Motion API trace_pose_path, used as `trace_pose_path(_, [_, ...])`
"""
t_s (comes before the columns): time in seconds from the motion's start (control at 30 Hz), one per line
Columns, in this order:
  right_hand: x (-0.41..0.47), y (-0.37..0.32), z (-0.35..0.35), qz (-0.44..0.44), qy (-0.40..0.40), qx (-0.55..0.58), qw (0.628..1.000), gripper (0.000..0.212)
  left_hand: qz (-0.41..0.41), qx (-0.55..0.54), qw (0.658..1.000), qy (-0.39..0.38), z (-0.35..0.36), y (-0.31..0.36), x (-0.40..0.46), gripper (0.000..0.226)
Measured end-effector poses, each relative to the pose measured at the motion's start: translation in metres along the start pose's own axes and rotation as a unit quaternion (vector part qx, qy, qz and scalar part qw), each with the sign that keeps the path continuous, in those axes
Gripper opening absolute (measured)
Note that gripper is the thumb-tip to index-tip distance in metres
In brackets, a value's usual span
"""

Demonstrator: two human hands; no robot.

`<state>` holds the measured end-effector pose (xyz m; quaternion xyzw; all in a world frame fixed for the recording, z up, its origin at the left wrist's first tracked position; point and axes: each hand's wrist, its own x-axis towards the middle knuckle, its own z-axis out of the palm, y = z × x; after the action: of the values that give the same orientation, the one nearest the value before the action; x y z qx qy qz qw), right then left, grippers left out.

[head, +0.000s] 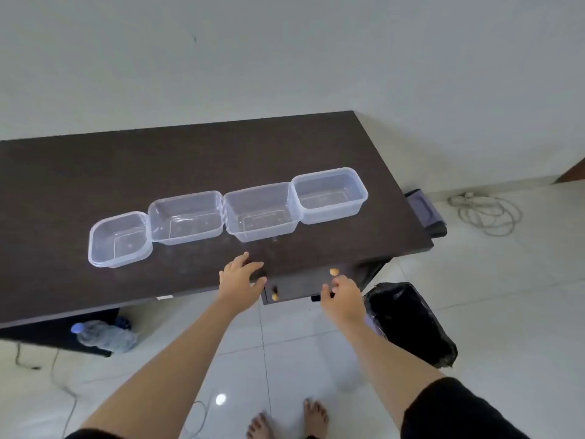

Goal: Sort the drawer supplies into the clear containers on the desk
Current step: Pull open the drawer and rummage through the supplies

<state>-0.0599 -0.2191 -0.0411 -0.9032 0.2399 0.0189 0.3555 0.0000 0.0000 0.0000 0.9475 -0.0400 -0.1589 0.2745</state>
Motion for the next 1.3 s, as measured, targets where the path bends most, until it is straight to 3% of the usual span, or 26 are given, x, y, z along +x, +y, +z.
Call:
trace_pose_path(0.1, [0.009,0.008,0.013,0.055,0.032,0.065,0.996,0.025,-0.011,-0.007,1.000,0.012,0.011,-0.008,0.006,0.040])
trace_pose_path(0.4, [0.051,0.019,0.046,0.138,0.086,0.238,0.958,0.028,-0.006,-0.077,0.982,0.171,0.038,-0.015,0.009,0.027])
trace_pose_path(0.7, [0.072,0.022,0.058,0.149,0.163,0.245,0.944,0.020,-0.007,-0.078,0.977,0.200,0.041,-0.017,0.010,0.027])
trace_pose_path(1.1, [0.052,0.048,0.054,0.079,0.149,0.227,0.959,0.013,-0.008,-0.068,0.975,0.209,0.045,-0.018,0.011,0.027])
trace_pose_path(1.3, [0.037,0.060,0.049,0.092,0.122,0.223,0.963,0.017,-0.007,-0.069,0.976,0.205,0.048,-0.014,0.006,0.026])
